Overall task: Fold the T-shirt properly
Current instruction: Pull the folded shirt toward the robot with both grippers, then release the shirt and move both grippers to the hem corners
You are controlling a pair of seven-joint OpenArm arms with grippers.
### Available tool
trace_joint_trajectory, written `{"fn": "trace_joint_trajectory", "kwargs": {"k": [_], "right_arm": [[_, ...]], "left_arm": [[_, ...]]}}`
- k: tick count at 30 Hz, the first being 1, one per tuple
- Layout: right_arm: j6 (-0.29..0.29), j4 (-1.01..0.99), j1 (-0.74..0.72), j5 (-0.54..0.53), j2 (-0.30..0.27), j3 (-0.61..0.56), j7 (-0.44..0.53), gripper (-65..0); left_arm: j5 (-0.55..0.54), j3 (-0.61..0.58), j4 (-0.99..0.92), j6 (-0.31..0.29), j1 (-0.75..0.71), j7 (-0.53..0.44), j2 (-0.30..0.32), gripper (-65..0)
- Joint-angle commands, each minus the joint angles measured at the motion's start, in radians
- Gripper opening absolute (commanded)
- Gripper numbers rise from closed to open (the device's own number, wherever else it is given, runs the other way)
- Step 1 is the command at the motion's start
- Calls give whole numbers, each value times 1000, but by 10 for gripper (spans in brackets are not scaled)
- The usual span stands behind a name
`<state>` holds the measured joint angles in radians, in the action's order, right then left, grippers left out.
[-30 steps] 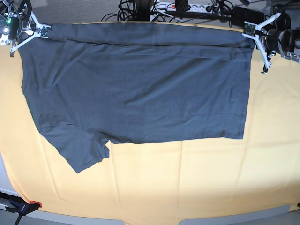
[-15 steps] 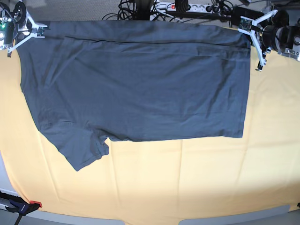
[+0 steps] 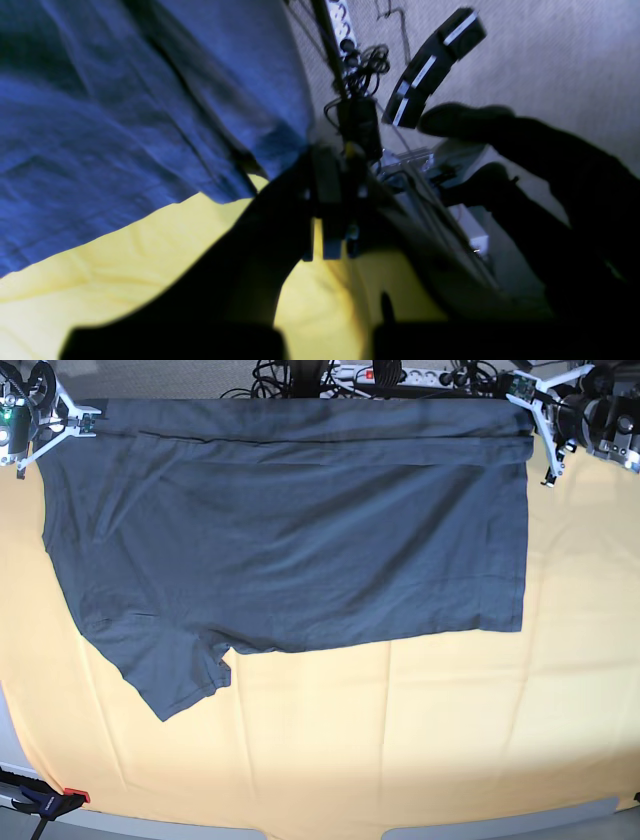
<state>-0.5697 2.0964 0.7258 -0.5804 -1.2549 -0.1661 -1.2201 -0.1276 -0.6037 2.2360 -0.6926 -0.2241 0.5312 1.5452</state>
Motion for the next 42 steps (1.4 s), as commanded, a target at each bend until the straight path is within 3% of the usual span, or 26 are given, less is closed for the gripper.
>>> {"fn": "trace_joint_trajectory", "kwargs": {"k": [1,3,7,9,12,16,20,25,31,37,42], "right_arm": [[-4,10,-3,-1,-23,10,-23,-650],[-3,10,-3,-10,-23,10,-24,-650],[-46,10,-3,-122,-23,10,-85,-361],[-61,11,-3,-169,-23,10,-123,-295],[-78,11,-3,-214,-24,10,-175,-295],[-72,34,-5,-216,-43,10,-176,-297],[-78,107,-5,-237,-64,35,-176,-297],[-93,184,-5,-353,-63,151,-163,-297],[-91,194,-5,-475,-52,405,-67,-297],[-57,192,-5,-466,45,682,8,-297],[-43,192,-5,-455,150,845,32,-297]], "left_arm": [[8,7,2,-6,6,0,8,-650],[7,7,0,-6,6,0,8,-650],[-21,7,0,-6,6,1,8,-347],[-44,7,0,-6,6,8,8,-250],[-46,7,4,-6,6,53,8,-247],[-45,8,27,-6,7,142,8,-254],[-53,8,50,-6,56,150,8,-335],[-208,8,68,18,204,141,8,-343],[-437,8,38,25,463,140,8,-343],[-451,8,-168,195,628,120,1,-343],[-567,10,-494,218,755,127,-168,-343]]}}
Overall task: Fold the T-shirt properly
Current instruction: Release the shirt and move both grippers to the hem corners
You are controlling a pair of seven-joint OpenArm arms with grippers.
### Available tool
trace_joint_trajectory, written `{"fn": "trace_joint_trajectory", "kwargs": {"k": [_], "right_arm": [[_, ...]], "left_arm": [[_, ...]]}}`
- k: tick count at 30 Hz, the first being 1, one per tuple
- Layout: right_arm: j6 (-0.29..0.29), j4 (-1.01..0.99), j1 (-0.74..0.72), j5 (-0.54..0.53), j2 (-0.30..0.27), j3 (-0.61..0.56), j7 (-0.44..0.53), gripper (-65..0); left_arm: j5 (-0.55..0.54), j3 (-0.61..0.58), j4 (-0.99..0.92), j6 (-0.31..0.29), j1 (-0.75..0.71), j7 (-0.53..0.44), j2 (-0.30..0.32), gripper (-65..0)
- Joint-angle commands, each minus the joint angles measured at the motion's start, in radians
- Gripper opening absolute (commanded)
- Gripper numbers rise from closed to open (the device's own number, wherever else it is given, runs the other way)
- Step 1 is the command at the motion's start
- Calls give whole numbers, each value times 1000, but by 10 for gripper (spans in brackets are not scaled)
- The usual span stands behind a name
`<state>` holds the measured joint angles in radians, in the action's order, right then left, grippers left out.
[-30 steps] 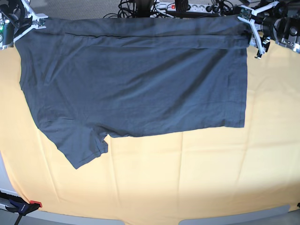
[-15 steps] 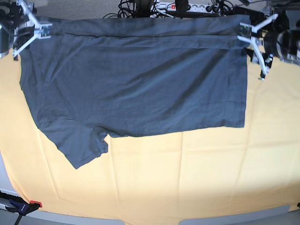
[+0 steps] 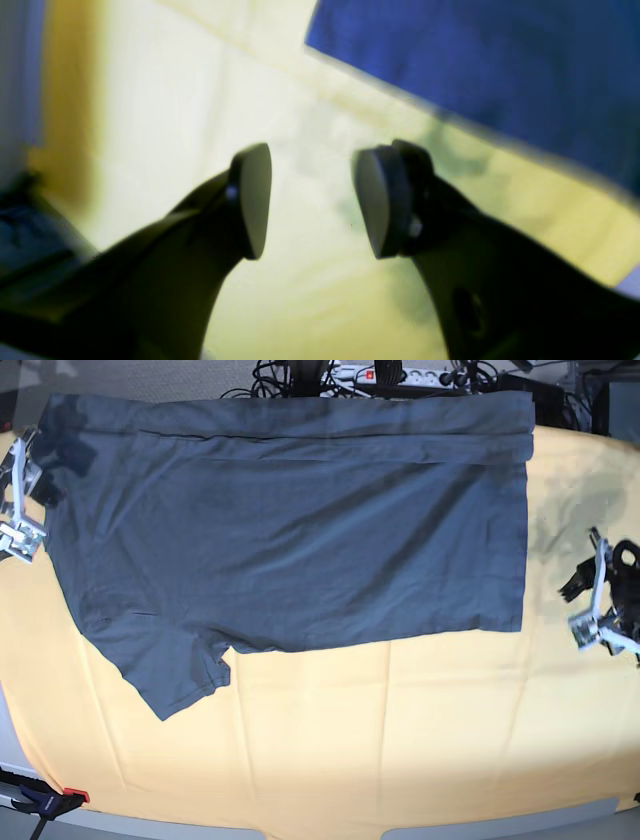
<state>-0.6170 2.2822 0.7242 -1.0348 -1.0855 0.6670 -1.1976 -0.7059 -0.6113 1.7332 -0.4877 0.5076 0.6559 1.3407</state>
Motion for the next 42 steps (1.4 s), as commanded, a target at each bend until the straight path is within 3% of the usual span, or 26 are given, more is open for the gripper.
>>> {"fn": "trace_joint_trajectory", "kwargs": {"k": [1,5,11,14,18,23,29,35,40,42], "right_arm": [[9,6,-4,-1,2,30,13,-297],[14,6,-4,19,79,55,13,-297],[16,6,-4,21,142,55,21,-297],[16,6,-6,22,143,55,32,-297],[15,6,-9,22,143,55,42,-297],[17,6,-9,22,143,55,42,-297],[23,6,-9,46,143,55,55,-297],[23,6,-9,44,143,55,62,-296],[23,6,-9,44,143,55,73,-296],[23,6,-9,44,143,55,77,-296]], "left_arm": [[-31,18,-68,8,47,5,3,-343],[-267,82,-392,-95,122,77,-130,-343],[-590,312,-888,-210,155,230,-298,-338],[-706,330,-1068,-210,154,291,-365,-334],[-723,330,-1193,-210,154,293,-449,-334],[-705,330,-1215,-210,152,296,-533,-334],[-690,330,-1215,-210,151,395,-627,-334],[-690,330,-1215,-210,137,430,-671,-334],[-712,330,-1214,-210,118,444,-673,-335],[-713,330,-1214,-210,116,444,-672,-376]]}}
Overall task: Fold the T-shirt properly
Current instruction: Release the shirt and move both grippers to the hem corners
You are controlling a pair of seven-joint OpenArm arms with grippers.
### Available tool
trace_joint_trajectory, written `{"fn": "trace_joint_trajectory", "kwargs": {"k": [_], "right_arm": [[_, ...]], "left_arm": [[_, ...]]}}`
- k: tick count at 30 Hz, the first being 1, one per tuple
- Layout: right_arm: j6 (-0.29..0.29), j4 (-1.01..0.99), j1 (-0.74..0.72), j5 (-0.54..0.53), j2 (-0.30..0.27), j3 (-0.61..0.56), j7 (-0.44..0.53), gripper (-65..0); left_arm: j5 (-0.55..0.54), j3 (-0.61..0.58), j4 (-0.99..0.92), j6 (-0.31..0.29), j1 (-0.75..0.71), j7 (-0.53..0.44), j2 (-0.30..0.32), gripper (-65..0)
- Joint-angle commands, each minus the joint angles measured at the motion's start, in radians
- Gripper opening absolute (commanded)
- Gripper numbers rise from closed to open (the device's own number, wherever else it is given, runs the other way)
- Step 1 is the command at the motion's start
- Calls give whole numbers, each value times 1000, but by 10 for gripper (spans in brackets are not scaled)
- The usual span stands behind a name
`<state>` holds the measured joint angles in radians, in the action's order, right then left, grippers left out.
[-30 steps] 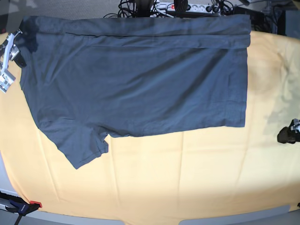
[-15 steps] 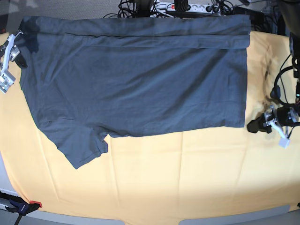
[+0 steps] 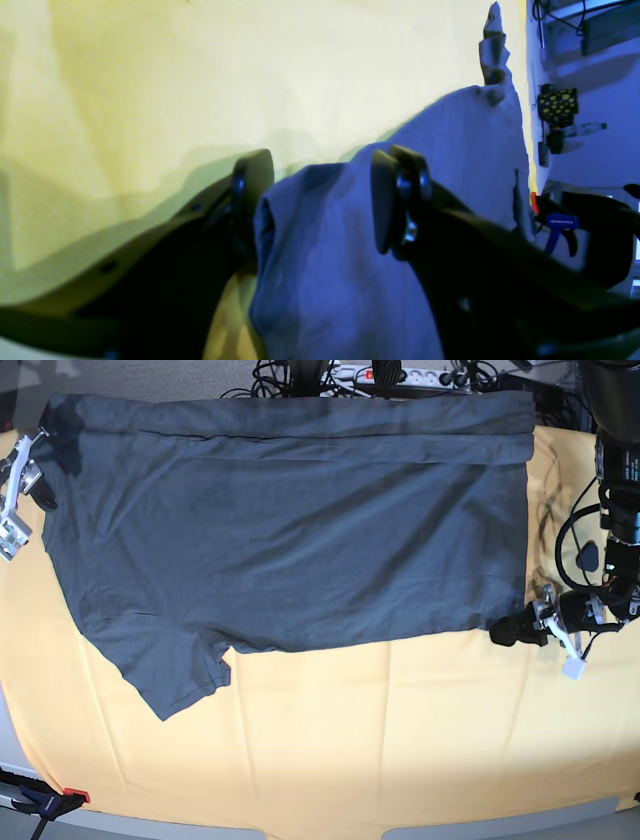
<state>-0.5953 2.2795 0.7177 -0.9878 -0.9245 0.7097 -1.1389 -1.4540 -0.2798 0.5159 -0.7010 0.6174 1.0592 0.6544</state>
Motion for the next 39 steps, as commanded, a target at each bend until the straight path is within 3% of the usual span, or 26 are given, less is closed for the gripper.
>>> {"fn": "trace_joint_trajectory", "kwargs": {"k": [1,3,14,18,23,29,36,39], "right_arm": [[1,8,-3,-3,-18,12,22,-296],[1,8,-3,-3,-18,12,22,-296],[16,8,-3,3,-17,12,48,-296],[73,8,-3,137,-1,12,130,-296],[131,-6,-10,235,16,10,240,-231],[122,-243,-285,168,15,-70,256,-226],[82,-650,-683,63,19,-377,211,-226],[71,-822,-856,40,47,-497,192,-226]], "left_arm": [[35,-1,3,3,6,41,14,-448],[35,-1,3,3,7,41,14,-650],[19,0,4,3,115,39,45,-650],[20,0,4,3,173,38,49,-650],[19,0,4,3,195,38,45,-650],[19,0,4,3,187,38,44,-650],[19,0,3,3,172,39,43,-650],[19,0,3,3,172,38,43,-650]]}}
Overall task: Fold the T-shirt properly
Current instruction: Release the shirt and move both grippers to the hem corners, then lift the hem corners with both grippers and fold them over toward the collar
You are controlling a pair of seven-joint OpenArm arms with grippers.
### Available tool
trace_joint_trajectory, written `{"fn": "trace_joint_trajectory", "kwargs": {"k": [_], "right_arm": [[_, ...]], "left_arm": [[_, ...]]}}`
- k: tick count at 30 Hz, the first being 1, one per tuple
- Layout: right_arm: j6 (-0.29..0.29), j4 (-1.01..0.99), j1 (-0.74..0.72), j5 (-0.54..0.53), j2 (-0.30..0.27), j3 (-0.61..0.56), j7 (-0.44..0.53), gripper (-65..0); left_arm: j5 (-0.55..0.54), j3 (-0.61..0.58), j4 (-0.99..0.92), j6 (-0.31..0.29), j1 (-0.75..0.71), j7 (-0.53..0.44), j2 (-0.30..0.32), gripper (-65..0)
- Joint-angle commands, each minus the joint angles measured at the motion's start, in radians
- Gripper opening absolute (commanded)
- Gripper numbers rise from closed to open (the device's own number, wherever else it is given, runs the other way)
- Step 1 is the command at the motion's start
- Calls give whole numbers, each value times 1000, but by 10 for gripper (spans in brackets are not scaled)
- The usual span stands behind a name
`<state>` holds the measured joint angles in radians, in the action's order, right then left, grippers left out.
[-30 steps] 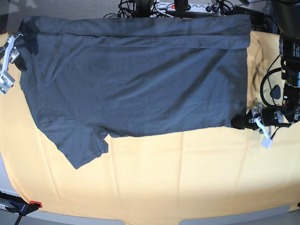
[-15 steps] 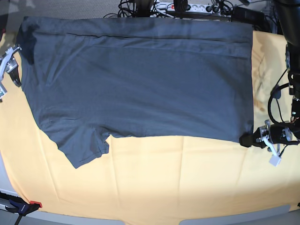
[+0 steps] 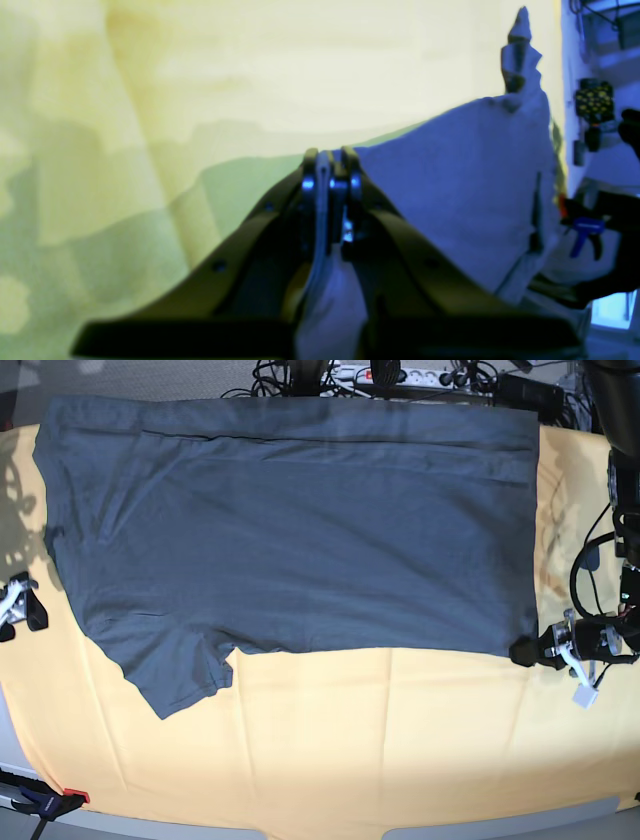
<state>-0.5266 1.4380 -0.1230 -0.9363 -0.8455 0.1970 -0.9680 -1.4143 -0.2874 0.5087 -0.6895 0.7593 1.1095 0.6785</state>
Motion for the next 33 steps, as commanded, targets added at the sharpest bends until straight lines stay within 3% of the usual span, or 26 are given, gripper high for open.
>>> {"fn": "trace_joint_trajectory", "kwargs": {"k": [1,8,14,22,27,33], "right_arm": [[2,-37,-67,-10,-16,-10,21,-226],[-43,-397,-359,-4,124,-47,2,-228],[-71,-649,-486,5,198,-47,-12,-228],[-56,-719,-492,88,238,-47,20,-228],[20,-719,-488,214,257,-47,78,-228],[24,-719,-456,230,298,-47,73,-228]], "left_arm": [[-20,7,11,-9,31,-12,19,-650],[-19,7,11,-9,31,-9,20,-650],[-16,7,11,-9,31,-9,20,-650],[-21,7,11,-9,31,-10,19,-650],[-20,7,11,-9,31,-9,20,-650],[-20,7,11,-9,31,-9,20,-650]]}}
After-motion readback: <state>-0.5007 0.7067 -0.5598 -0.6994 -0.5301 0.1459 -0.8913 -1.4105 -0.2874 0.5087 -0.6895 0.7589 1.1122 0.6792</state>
